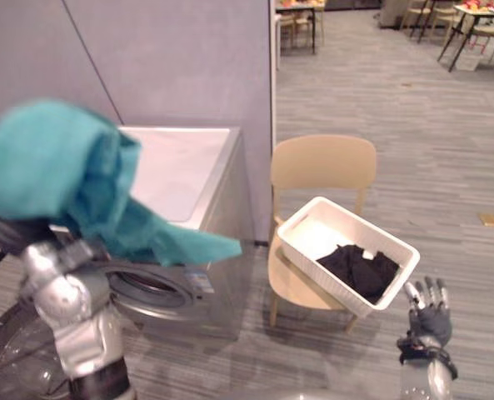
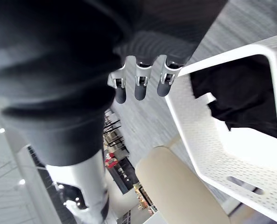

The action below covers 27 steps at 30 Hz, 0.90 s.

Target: Pick up the laundry basket with both hands and put the clothes into the washing machine.

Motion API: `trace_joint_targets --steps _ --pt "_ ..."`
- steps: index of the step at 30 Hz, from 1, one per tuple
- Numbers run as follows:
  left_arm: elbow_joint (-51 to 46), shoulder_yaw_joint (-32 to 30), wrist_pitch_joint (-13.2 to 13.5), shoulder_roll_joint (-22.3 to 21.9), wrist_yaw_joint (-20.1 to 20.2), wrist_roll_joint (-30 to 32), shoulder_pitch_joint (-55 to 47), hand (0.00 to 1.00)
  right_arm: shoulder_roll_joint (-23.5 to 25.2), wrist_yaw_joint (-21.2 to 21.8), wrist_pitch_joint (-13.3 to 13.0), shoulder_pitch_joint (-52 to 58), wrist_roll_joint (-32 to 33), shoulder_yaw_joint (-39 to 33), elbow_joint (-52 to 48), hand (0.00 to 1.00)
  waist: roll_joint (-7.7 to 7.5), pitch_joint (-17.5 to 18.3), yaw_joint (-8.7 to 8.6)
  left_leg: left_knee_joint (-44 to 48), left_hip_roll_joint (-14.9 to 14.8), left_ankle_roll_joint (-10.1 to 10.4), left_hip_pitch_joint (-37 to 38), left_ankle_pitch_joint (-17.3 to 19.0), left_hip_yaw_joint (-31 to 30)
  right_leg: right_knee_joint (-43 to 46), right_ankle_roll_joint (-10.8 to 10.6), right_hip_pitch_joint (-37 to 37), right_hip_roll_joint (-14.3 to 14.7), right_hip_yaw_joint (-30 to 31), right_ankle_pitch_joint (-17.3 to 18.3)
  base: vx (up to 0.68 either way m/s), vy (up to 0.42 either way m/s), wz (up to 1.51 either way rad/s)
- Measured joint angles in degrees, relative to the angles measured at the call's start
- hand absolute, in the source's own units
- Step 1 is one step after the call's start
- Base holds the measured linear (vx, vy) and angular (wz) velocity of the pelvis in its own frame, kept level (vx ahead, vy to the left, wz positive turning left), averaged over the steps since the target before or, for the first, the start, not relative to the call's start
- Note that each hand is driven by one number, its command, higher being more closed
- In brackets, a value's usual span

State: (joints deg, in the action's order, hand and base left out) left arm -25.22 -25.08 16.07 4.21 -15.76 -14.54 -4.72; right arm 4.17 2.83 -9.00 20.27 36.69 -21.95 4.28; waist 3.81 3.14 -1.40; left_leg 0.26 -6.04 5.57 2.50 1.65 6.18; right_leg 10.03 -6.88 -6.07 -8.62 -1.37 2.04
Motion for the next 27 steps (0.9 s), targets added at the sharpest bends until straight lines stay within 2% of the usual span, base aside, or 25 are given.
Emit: trace_joint_targets --steps 3,5,6,7,8,9,10,11,13,15,16,17,18,19,21,22,23,24,25,26,27 --pt "-2.71 1.95 -0.45 -4.62 2.26 -0.02 -9.29 1.0 0.78 1.2 0.09 2.48 1.28 2.79 0.0 0.0 -0.12 -0.28 0.88 2.17 -0.6 0.04 -2.46 0.44 -3.51 0.2 0.63 0.85 0.04 -3.11 0.79 -0.06 -0.04 0.57" --pt "-4.61 4.82 -0.93 -5.37 3.62 -0.04 -12.57 1.0 0.88 1.35 0.11 2.95 3.05 5.09 -0.21 0.0 -0.54 -1.5 1.72 4.07 -0.85 0.27 -4.85 0.25 -7.15 2.15 1.37 0.89 0.1 -6.15 1.87 -0.09 -0.084 0.97" --pt "-5.99 7.24 -1.5 -5.38 4.74 -0.04 -13.57 1.0 0.82 1.41 0.12 3.02 3.81 6.59 -1.17 0.0 -0.99 -2.88 2.32 5.1 -0.84 0.29 -5.8 0.25 -9.12 4.89 1.92 0.88 -0.32 -8.37 3.54 -0.13 -0.102 0.92" --pt "-6.91 8.29 -1.72 -5.39 5.16 -0.04 -14.22 1.0 0.81 1.42 0.11 3.04 3.82 7.35 -1.95 0.0 -0.63 -3.5 2.34 5.5 -0.75 0.23 -6.45 0.28 -10.31 6.32 1.84 0.76 -0.63 -9.77 4.69 -0.14 -0.129 1.2" --pt "-9.06 10.5 -2.2 -5.42 5.87 -0.01 -15.2 1.0 0.72 1.28 0.09 2.95 3.63 8.71 -3.86 0.0 -0.88 -3.91 2.5 5.75 -1.39 -1.03 -7.43 0.89 -9.79 8.71 2.19 0.62 -1.09 -12.38 6.55 -0.11 -0.146 1.16" --pt "-11.34 12.11 -2.11 -5.41 5.89 0.0 -16.11 1.0 0.56 1.19 0.07 2.56 3.26 10.32 -5.81 0.0 -2.01 -3.8 2.64 5.86 -2.99 -3.82 -8.03 2.23 -4.77 9.89 2.53 -0.07 -2.07 -14.35 7.52 -0.08 -0.132 1.09" --pt "-12.12 12.34 -2.03 -5.37 5.91 0.02 -16.21 1.0 0.81 1.11 -0.36 2.33 3.23 10.89 -6.62 0.0 -3.4 -3.62 2.58 8.17 -4.16 -3.58 -8.8 2.29 -2.23 10.12 2.81 -0.34 -3.18 -15.15 7.82 -0.05 -0.086 0.96" --pt "-13.02 14.44 -1.86 -5.35 6.05 0.11 -16.17 1.0 0.73 0.95 -1.15 1.32 3.22 11.14 -8.03 0.0 -2.64 -3.94 2.72 15.57 -7.04 -4.12 -12.1 2.76 1.07 11.26 2.91 -0.68 -3.58 -17.15 8.26 -0.05 -0.024 0.67" --pt "-12.92 17.17 -1.75 -6.27 7.1 0.78 -16.14 1.0 -0.41 0.13 -1.81 -0.4 3.17 11.08 -7.78 0.0 -1.18 -3.98 3.03 21.88 -8.51 -3.97 -13.33 3.29 0.09 12.37 2.53 -1.03 -3.92 -18.13 8.58 -0.07 0.04 0.45" --pt "-12.03 19.98 -1.72 -6.33 7.13 1.2 -15.42 1.0 -0.17 -0.6 -1.83 -0.55 3.16 10.92 -7.8 0.0 -1.29 -4.01 2.83 24.84 -10.94 -4.03 -14.34 5.97 -0.73 13.45 1.68 -1.6 -4.7 -18.85 8.71 0.0 0.11 0.25" --pt "-11.36 20.62 -1.74 -6.34 7.07 1.19 -15.22 1.0 -0.16 -0.84 -1.82 -0.58 3.15 10.95 -7.8 0.0 -1.3 -4.01 2.76 24.81 -11.62 -3.46 -14.36 6.34 -1.01 14.02 1.33 -2.03 -4.98 -18.79 8.7 0.02 0.184 0.13" --pt "-9.77 21.63 -2.06 -6.38 6.97 1.1 -14.8 1.0 -0.18 -1.83 -1.82 -0.96 3.16 10.93 -7.8 0.0 -1.38 -4.07 2.61 24.45 -11.99 -0.83 -14.37 8.04 -1.04 15.3 0.29 -2.86 -5.92 -18.41 8.75 0.0 0.257 -0.01" --pt "-8.39 22.31 -2.22 -6.26 6.85 1.1 -14.44 1.0 -0.18 -2.76 -1.83 -1.53 3.16 11.14 -7.48 0.0 -1.87 -4.26 2.52 25.16 -11.2 2.53 -14.42 9.64 -0.03 15.75 -1.0 -3.57 -6.93 -17.14 8.32 -0.01 0.356 -0.1" --pt "-7.96 22.32 -2.36 -6.25 6.82 1.08 -14.41 1.0 -0.21 -3.25 -1.85 -1.89 3.19 11.26 -7.06 0.0 -2.08 -4.21 2.57 26.0 -10.47 2.24 -14.7 10.01 0.59 15.44 -1.48 -3.93 -7.49 -16.14 8.01 -0.02 0.38 -0.28" --pt "-7.92 23.02 -2.57 -6.06 6.54 0.54 -14.08 1.0 -0.09 -4.33 -1.82 -2.41 3.16 12.4 -7.24 0.0 -3.5 -4.31 3.34 29.36 -9.88 2.05 -17.14 12.16 2.13 10.92 -2.89 -4.26 -7.55 -14.38 4.31 -0.03 0.316 -0.33" --pt "-7.85 24.0 -2.58 -5.73 6.39 0.21 -13.11 1.0 0.21 -5.13 -1.9 -2.52 3.16 12.29 -8.15 0.0 -3.06 -4.6 3.87 32.7 -9.85 1.28 -19.57 13.7 2.31 7.77 -3.54 -4.19 -7.52 -14.36 1.86 -0.03 0.259 -0.23" --pt "-7.78 24.67 -2.58 -5.54 6.32 -0.26 -12.14 1.0 0.2 -5.56 -2.04 -2.64 3.23 12.27 -8.53 0.0 -3.45 -4.43 3.92 34.38 -9.8 0.78 -20.68 14.66 2.46 6.36 -3.51 -4.16 -7.53 -14.26 0.42 -0.04 0.331 -0.17" --pt "-7.73 25.39 -2.53 -5.31 6.23 -0.78 -10.63 1.0 0.14 -6.14 -2.15 -3.12 3.23 11.99 -8.9 0.0 -2.54 -4.94 4.22 36.6 -9.66 -0.2 -22.19 15.92 2.85 4.15 -3.77 -4.23 -7.58 -14.07 -1.24 -0.05 0.428 -0.39" --pt "-6.82 25.56 -2.06 -4.34 5.58 -1.21 -7.32 1.0 -0.04 -6.94 -2.4 -4.88 3.57 12.7 -8.98 0.0 -2.5 -5.11 4.88 39.11 -8.96 -2.03 -24.6 17.64 5.34 -1.48 -2.48 -4.82 -7.93 -12.66 -5.82 -0.06 0.421 -0.53" --pt "-6.31 25.57 -2.04 -3.84 5.46 -1.37 -6.26 1.0 -0.07 -7.19 -2.51 -5.37 3.66 13.49 -9.14 0.0 -2.68 -4.96 5.55 39.28 -8.71 -2.56 -25.22 17.93 6.65 -3.06 -0.74 -5.41 -8.14 -12.41 -7.47 -0.05 0.334 -0.72" --pt "-5.92 25.6 -2.04 -3.15 5.34 -1.62 -5.09 1.0 -0.09 -7.77 -2.65 -6.1 3.7 14.69 -9.6 0.0 -3.49 -4.45 5.8 39.54 -8.64 -3.65 -26.26 18.54 8.5 -5.46 2.95 -6.45 -8.45 -12.57 -9.91 -0.07 0.254 -0.67"
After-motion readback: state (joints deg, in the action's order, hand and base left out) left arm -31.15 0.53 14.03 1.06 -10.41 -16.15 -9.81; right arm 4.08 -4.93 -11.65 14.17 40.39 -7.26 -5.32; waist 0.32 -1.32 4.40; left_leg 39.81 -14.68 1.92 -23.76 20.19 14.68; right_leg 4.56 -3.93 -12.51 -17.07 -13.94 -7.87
